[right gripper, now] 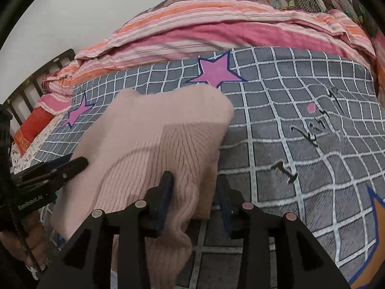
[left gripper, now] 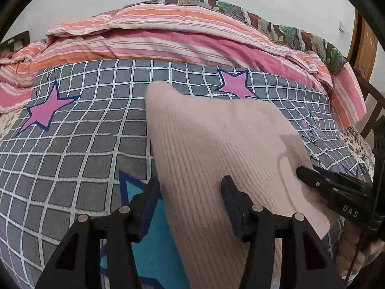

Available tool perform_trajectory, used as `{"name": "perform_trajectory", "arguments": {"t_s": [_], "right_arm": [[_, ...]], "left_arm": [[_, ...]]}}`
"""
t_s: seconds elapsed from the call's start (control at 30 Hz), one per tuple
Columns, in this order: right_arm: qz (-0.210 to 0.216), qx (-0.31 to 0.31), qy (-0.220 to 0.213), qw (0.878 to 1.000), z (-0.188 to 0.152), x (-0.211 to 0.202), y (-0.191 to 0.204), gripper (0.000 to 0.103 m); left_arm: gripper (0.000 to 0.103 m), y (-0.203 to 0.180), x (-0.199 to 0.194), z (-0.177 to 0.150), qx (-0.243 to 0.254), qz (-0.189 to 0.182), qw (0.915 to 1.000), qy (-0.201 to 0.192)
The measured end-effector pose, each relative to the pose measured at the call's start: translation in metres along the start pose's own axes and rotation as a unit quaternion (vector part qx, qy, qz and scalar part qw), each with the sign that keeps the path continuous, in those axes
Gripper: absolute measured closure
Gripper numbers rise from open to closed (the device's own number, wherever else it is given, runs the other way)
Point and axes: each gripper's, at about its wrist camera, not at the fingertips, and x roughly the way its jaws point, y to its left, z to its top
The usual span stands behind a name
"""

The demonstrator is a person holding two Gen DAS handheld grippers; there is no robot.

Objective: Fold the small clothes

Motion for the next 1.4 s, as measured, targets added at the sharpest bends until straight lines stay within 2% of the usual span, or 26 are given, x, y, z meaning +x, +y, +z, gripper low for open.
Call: {"name": "perform_trajectory", "arguments": {"t_s": [0.2,0.5,0.77,0.83,0.93,1.07,1.13,1.27,1.4], "right_arm": [[-0.025,-0.014,-0.032,0.999,-0.012,0.0,0.002,0.063],[-0.046,-0.025,-0.044,0.998,-0.014,0.003,0.004,0.06],[-0.04,-0.016,-0.047,0.998,-0.016,0.0,0.003,0.056],[-0.04,-0.005,-0.047,0.998,-0.015,0.001,-0.001,0.05],[-0.019,0.017,-0.043,0.999,-0.014,0.001,-0.011,0.049],[-0.012,0.014,-0.052,0.998,-0.016,-0.003,-0.01,0.049],[-0.001,0.012,-0.057,0.998,-0.017,-0.005,-0.01,0.058],[0.019,0.019,-0.054,0.998,-0.013,-0.005,-0.012,0.061],[0.046,0.013,-0.054,0.997,-0.011,-0.005,-0.01,0.089]], "left_arm": [[0.048,-0.005,0.004,-0.005,0.004,0.014,0.9998,-0.012],[0.046,-0.004,0.004,-0.013,-0.001,0.013,0.9992,-0.038],[0.042,0.0,0.003,-0.017,-0.008,0.008,0.9987,-0.05],[0.042,0.0,0.003,-0.017,-0.009,0.008,0.9987,-0.049],[0.042,0.0,0.001,-0.018,-0.008,0.009,0.9986,-0.051],[0.042,-0.002,-0.006,-0.022,-0.002,0.011,0.9987,-0.049],[0.042,-0.002,-0.014,-0.023,0.0,0.005,0.9989,-0.046],[0.041,0.005,-0.029,-0.031,-0.014,-0.02,0.9991,-0.034],[0.041,0.014,-0.037,-0.037,-0.038,-0.028,0.9985,-0.028]]}}
